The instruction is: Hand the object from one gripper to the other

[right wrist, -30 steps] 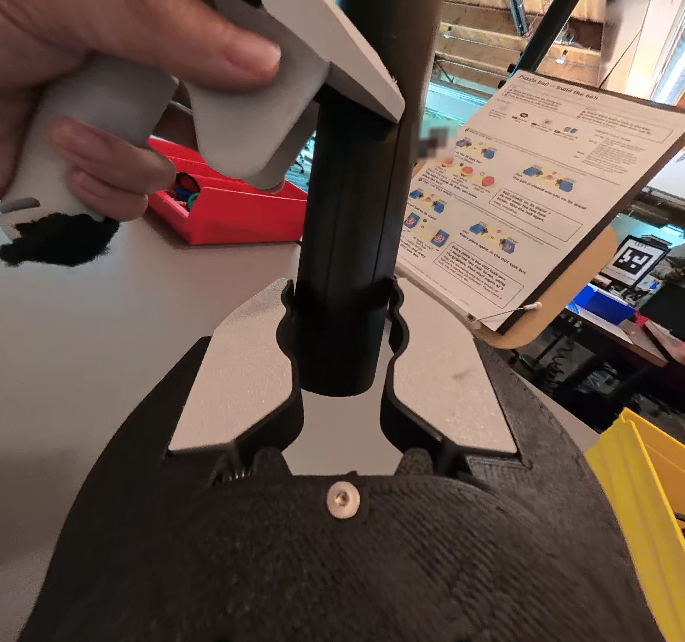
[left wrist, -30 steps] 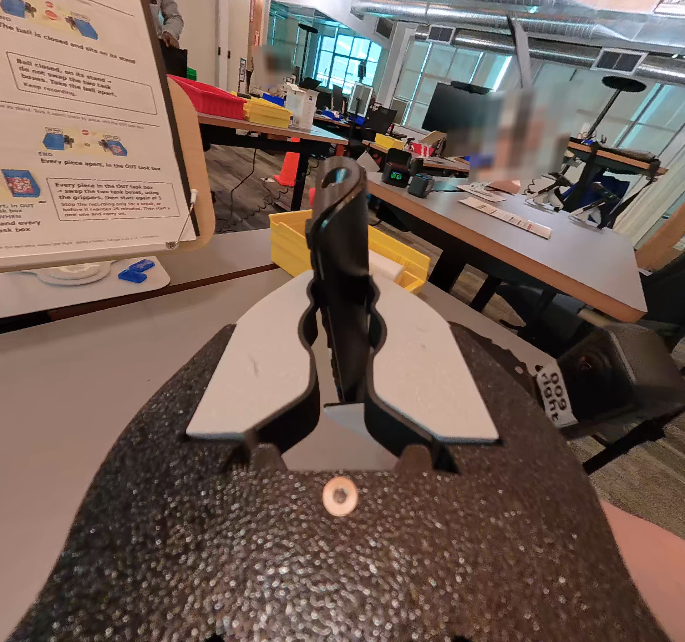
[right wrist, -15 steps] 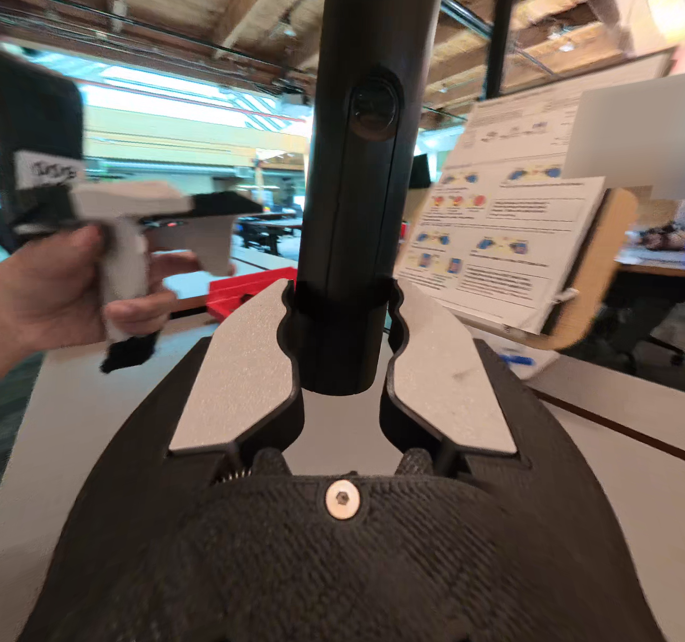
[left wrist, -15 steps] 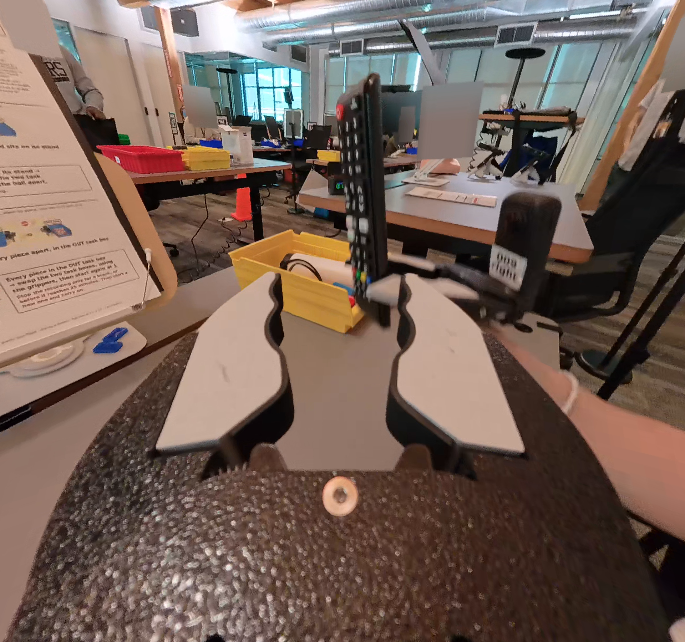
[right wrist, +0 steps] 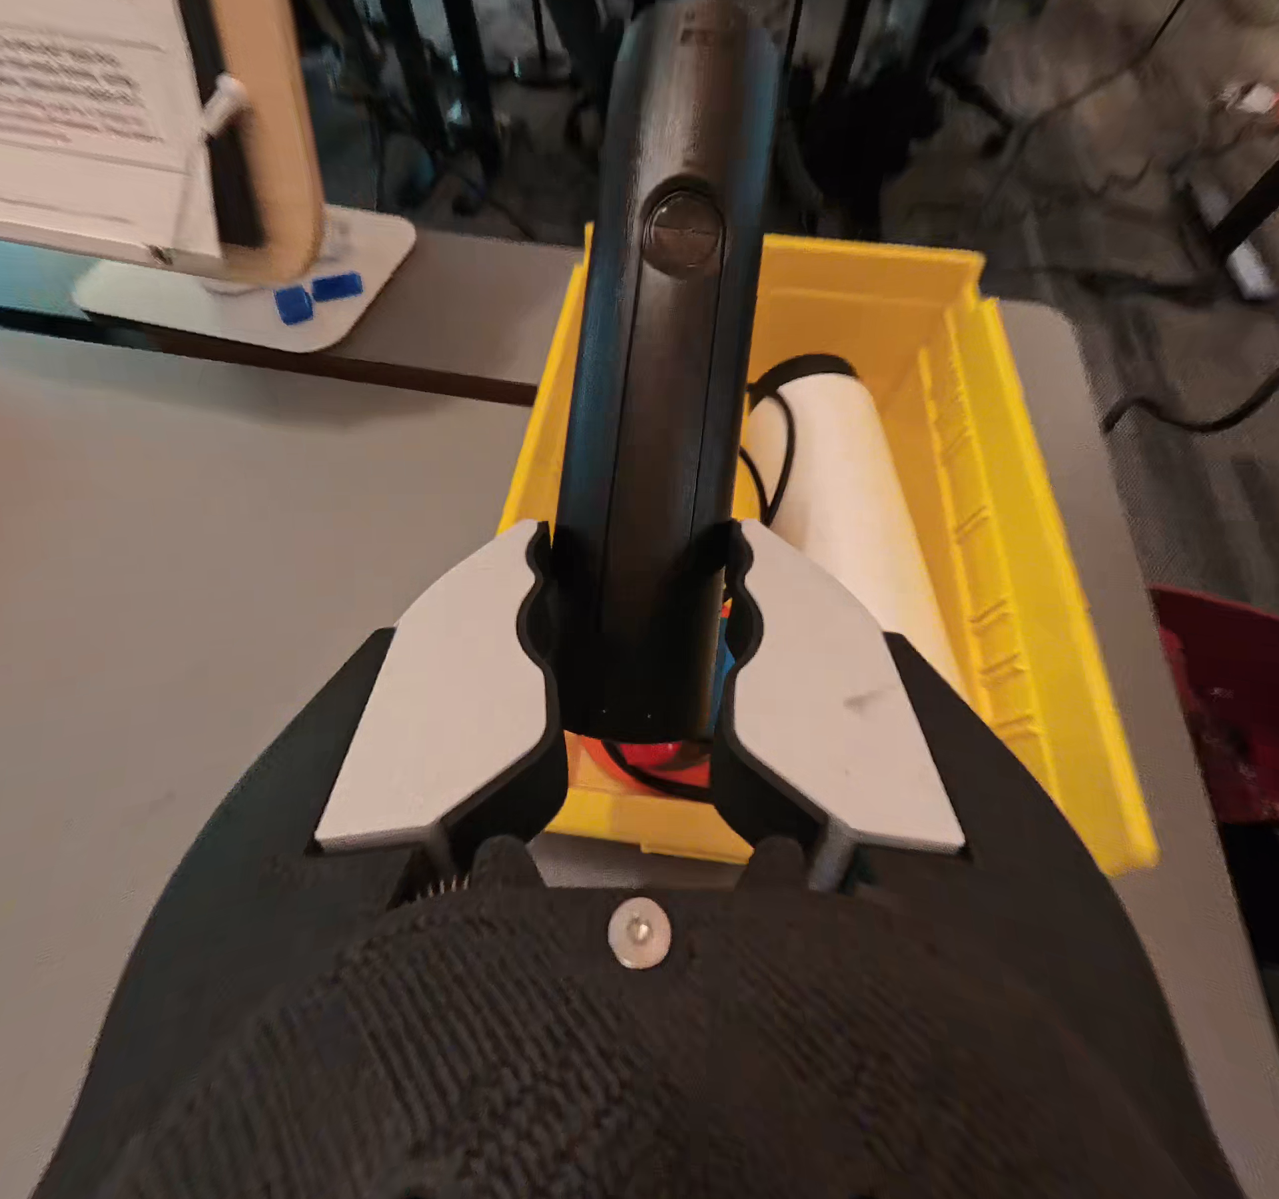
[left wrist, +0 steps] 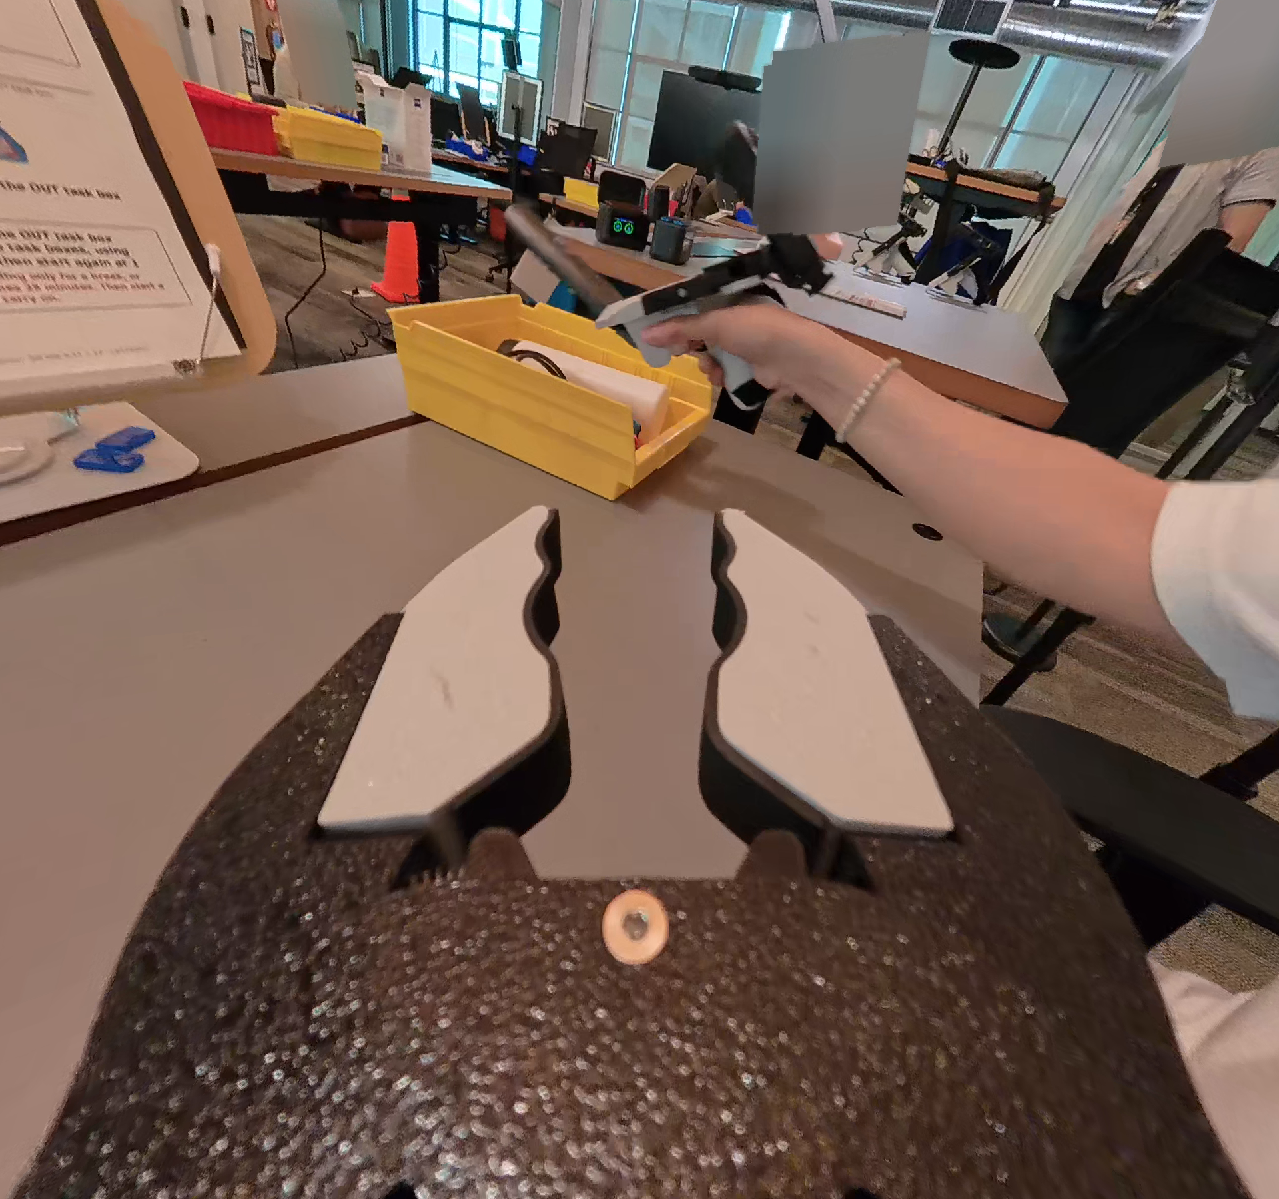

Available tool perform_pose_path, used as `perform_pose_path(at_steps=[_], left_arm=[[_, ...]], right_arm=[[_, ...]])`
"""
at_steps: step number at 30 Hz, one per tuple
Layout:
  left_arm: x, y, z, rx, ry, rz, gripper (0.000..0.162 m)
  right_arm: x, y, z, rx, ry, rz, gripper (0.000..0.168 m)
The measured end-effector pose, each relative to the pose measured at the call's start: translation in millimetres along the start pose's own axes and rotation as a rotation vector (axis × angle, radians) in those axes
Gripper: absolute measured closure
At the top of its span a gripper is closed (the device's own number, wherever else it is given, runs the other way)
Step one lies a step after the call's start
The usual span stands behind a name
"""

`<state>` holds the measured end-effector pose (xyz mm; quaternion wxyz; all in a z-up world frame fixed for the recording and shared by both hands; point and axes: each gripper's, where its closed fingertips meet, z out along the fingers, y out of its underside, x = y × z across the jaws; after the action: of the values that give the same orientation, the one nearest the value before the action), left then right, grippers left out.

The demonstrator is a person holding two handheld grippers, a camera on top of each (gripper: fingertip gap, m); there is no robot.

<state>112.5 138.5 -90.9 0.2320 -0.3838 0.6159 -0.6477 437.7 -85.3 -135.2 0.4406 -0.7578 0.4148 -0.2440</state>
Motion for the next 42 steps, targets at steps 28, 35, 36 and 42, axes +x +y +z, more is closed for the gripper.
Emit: perform_pose_path(at_steps=[28,35,36,42], left_arm=[[-160,-12,-163,0.000,-0.434,-0.077,0.123],[-259,-9,-237,-0.301,-0.701,-0.081,0.122],[-272,-8,-241,-0.347,-0.719,-0.088,0.121],[-354,-13,-244,-0.509,-0.807,-0.186,0.102]], right_arm=[[-47,0,-14,0.075,0.003,-0.082,0.066],[-186,27,-63,0.289,-0.332,-0.111,0.068],[-200,31,-64,0.297,-0.365,-0.113,0.068],[-239,42,-57,0.306,-0.381,-0.180,0.070]])
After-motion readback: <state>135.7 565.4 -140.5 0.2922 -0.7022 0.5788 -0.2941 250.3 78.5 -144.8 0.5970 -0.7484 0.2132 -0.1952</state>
